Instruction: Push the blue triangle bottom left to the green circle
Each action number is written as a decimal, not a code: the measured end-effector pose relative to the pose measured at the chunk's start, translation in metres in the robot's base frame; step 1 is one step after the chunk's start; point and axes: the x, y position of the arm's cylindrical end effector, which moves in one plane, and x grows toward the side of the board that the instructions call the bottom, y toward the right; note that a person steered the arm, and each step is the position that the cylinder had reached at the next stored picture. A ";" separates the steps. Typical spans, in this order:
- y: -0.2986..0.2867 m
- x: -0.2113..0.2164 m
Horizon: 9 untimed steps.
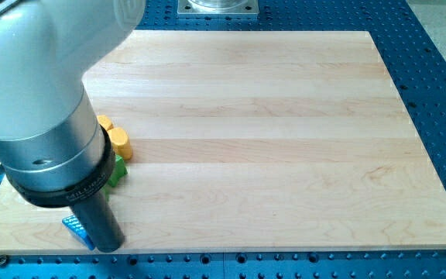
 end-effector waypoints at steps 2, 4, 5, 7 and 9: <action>0.001 0.001; -0.054 0.002; -0.090 0.002; -0.161 -0.004; -0.110 -0.022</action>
